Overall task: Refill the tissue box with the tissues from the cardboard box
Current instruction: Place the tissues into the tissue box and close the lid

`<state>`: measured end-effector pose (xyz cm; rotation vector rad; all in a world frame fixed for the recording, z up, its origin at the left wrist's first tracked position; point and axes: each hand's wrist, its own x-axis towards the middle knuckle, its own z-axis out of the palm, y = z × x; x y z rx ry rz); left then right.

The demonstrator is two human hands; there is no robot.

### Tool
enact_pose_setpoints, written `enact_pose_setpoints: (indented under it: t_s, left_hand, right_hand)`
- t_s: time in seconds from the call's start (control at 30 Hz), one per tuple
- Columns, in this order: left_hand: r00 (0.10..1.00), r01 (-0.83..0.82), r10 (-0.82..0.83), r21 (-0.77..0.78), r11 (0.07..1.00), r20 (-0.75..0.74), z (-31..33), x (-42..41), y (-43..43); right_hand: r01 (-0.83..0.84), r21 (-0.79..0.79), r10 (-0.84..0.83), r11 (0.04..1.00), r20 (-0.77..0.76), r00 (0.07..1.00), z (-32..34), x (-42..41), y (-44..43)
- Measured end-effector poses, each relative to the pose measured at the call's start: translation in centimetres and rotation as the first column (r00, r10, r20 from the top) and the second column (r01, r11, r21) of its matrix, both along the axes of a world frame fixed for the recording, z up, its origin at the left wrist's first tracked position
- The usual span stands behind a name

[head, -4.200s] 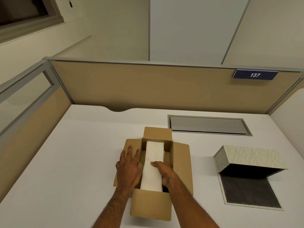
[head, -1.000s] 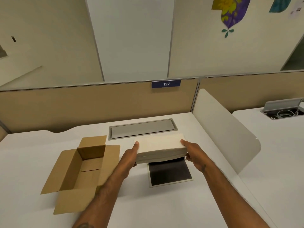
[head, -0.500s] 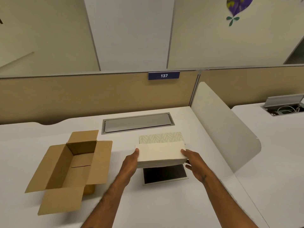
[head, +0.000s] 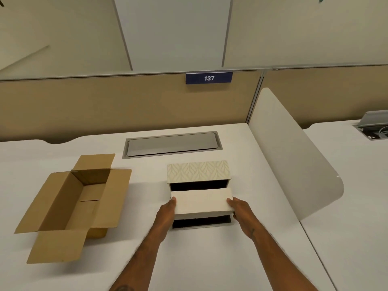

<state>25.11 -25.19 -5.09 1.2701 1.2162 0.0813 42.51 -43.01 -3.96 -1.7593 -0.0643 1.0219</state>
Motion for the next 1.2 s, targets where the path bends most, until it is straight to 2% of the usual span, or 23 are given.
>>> enact_pose_setpoints:
  t_s: [0.33,0.6,0.87,1.07,1.2]
  left_hand:
    - [0.996,-0.07,0.071,0.023,0.997,-0.048,-2.3,2.0,0.6]
    - [0.995,-0.027,0.036,0.093,0.995,-0.09,-2.5,2.9,1.4]
    - [0.993,-0.026,0.034,0.075,0.997,-0.109,-3.1,2.8,1.6]
    - [0.982,-0.032,0.056,0.135,0.99,-0.179,-3.5,3.1,1.8]
    - [0.974,0.016,0.037,0.234,0.972,-0.222,-3.8,3.1,1.3]
  right_hand:
    - [-0.081,-0.04,0.082,0.996,0.024,0.996,-1.2,1.3,1.4]
    - [-0.107,-0.086,0.114,0.991,0.082,0.99,-1.6,1.7,2.1]
    - [-0.114,-0.162,0.14,0.98,0.163,0.977,-1.7,1.5,2.5]
    - [-0.102,-0.238,0.162,0.966,0.245,0.956,-1.9,1.2,2.6]
    - [-0.088,-0.275,0.159,0.957,0.248,0.956,-2.2,0.9,2.8]
